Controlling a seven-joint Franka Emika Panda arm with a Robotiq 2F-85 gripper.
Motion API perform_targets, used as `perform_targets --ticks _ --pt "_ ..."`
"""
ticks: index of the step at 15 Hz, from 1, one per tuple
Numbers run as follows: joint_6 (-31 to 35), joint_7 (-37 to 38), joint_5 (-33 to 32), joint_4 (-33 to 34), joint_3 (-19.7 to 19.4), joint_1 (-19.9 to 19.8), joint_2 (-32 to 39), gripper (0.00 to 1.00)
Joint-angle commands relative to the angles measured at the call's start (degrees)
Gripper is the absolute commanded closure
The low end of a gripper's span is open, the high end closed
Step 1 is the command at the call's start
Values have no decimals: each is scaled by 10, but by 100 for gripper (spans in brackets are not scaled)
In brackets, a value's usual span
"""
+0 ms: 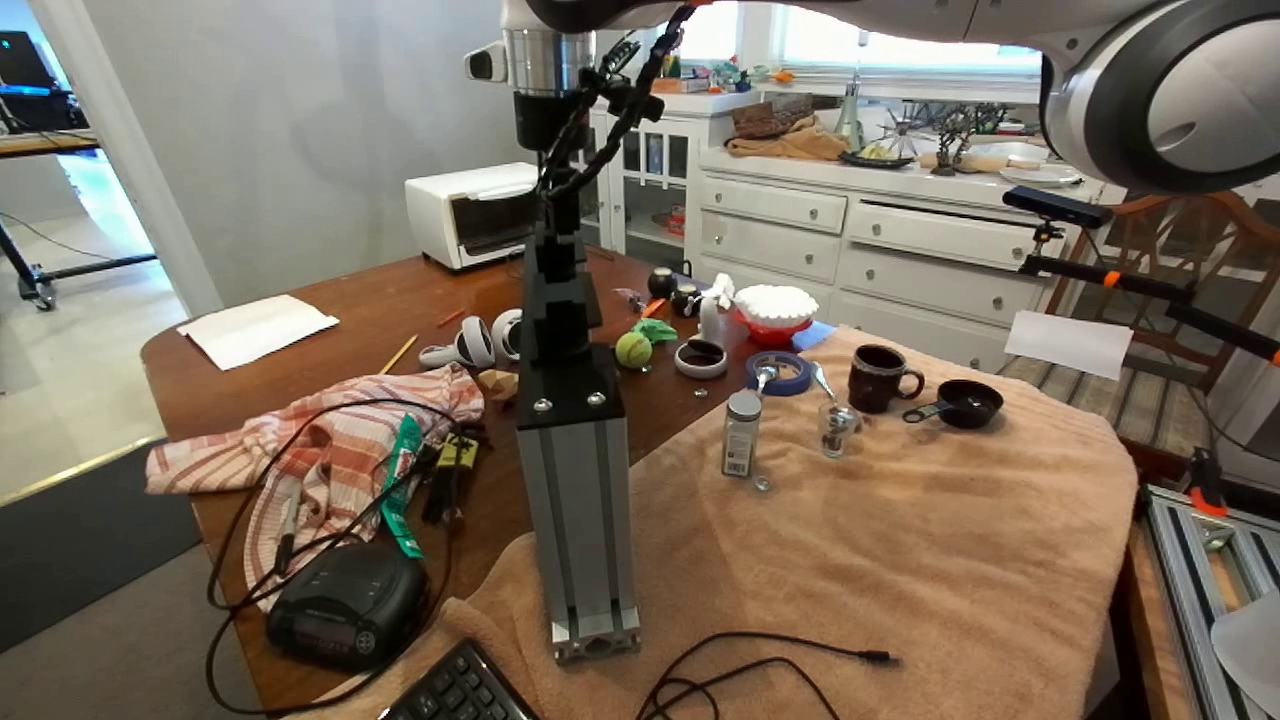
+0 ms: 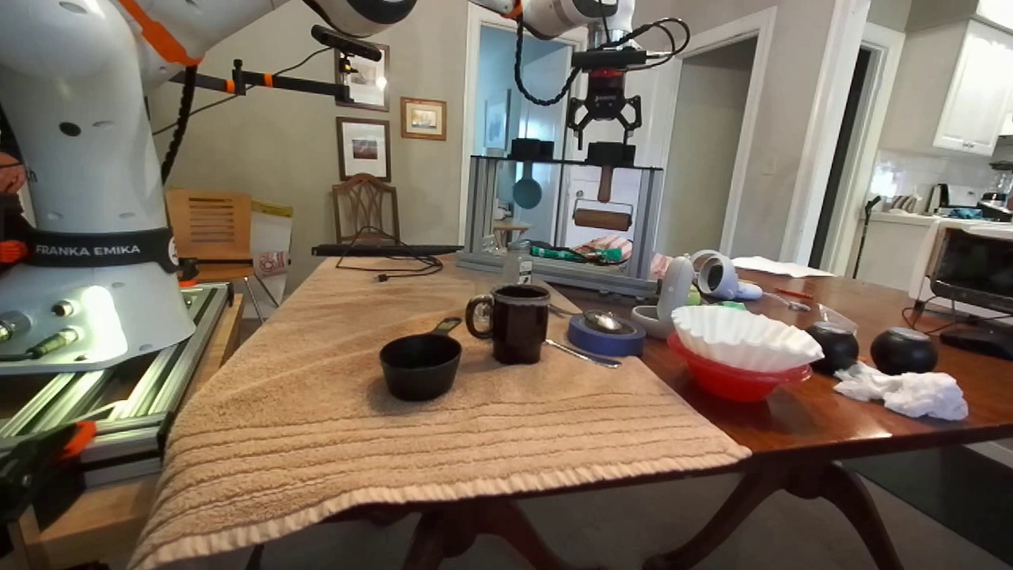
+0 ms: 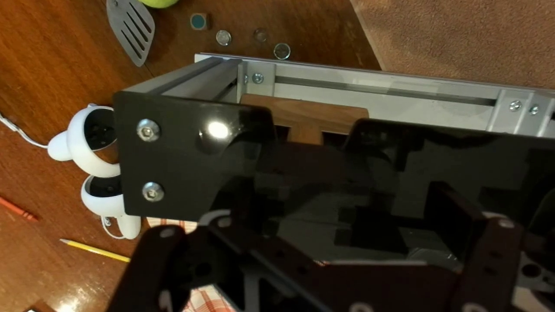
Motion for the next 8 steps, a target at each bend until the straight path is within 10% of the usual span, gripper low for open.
perform_targets --ticks 1,8 --pt "-21 21 10 42 3 5 27 12" --pt "-16 38 9 54 -2 4 31 66"
